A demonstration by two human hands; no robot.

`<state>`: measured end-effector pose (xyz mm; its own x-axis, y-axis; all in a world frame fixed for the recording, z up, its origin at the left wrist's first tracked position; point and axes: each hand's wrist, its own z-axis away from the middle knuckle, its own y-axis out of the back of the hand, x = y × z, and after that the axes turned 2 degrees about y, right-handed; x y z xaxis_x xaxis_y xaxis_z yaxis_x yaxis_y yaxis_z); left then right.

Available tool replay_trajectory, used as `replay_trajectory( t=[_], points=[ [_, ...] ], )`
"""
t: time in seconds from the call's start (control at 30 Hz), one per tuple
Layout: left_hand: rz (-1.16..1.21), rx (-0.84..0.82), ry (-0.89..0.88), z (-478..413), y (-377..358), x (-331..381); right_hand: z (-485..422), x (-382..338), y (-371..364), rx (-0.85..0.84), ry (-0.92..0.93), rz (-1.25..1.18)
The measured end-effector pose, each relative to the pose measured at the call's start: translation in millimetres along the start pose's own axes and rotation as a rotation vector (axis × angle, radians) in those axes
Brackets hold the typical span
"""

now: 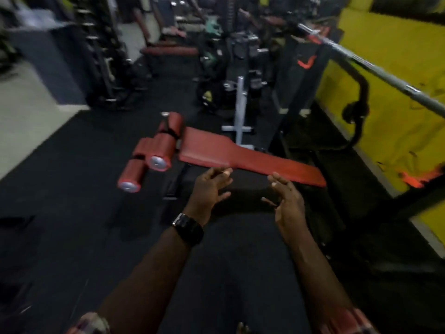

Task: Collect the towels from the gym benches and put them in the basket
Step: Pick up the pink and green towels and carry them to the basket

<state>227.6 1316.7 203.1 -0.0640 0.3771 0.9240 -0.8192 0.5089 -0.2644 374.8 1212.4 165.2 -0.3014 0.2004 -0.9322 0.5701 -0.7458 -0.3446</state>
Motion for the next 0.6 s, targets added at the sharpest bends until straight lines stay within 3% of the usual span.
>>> replay_trajectory(
  t=[0.27,0.6],
  points=[
    [0.094,0.325,-0.161,-65,172,73,-71,48,-214,-0.336,-0.107,-0.01],
    [0.086,0.532,-0.244,-193,329,186,-210,86,-439,-0.512,-0.128,-0.02]
  ],
)
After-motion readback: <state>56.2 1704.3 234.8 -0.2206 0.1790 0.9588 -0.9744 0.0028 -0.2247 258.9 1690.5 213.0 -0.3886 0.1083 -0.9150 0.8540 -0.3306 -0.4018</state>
